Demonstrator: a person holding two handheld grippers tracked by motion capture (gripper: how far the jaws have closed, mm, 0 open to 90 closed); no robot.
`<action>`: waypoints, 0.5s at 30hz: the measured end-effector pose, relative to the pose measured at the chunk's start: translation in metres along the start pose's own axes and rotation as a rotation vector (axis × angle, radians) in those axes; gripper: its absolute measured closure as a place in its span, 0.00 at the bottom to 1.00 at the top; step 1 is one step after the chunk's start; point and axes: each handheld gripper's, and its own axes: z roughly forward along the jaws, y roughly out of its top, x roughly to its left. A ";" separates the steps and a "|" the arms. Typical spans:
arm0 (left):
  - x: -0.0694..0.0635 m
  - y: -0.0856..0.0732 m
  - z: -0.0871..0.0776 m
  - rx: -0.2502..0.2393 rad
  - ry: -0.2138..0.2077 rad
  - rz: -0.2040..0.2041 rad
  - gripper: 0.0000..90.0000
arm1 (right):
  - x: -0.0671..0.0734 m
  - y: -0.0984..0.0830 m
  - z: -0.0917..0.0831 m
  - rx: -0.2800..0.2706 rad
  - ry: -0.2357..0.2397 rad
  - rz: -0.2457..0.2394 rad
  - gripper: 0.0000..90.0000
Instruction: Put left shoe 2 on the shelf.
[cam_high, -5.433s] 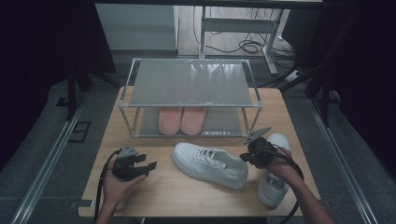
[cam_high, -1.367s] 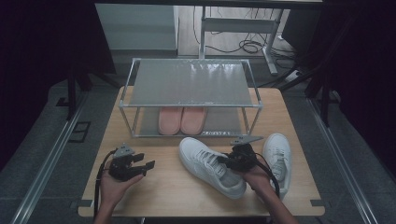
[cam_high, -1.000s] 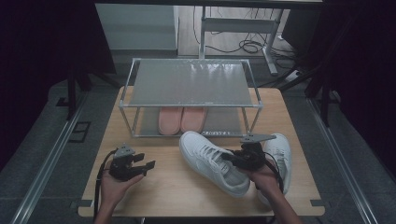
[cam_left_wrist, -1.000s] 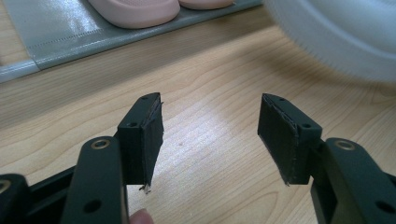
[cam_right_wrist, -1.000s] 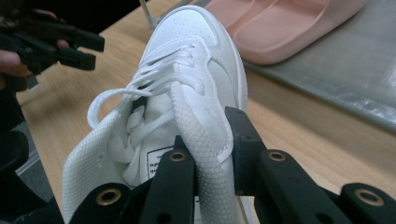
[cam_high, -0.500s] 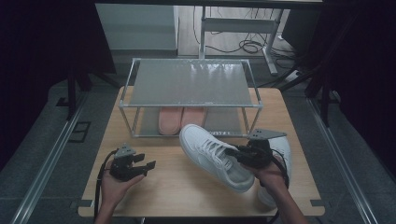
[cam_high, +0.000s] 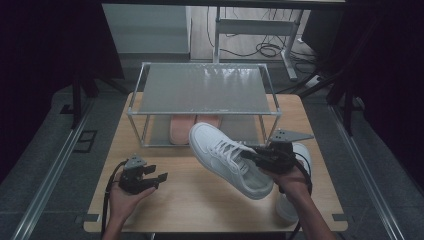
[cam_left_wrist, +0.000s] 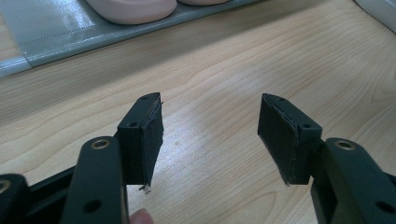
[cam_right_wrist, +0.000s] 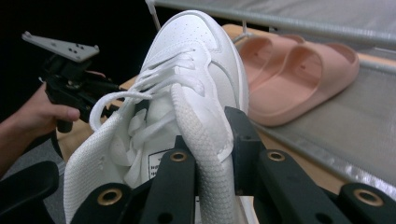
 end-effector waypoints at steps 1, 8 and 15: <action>0.000 0.000 0.000 0.000 0.000 0.000 0.46 | 0.001 0.002 -0.001 -0.006 0.002 -0.003 0.91; 0.000 0.000 0.000 0.004 -0.001 0.007 0.46 | 0.002 0.018 -0.002 -0.032 0.016 -0.011 0.91; 0.000 0.000 0.001 0.005 -0.003 0.006 0.46 | 0.004 0.034 0.001 -0.041 0.031 -0.025 0.91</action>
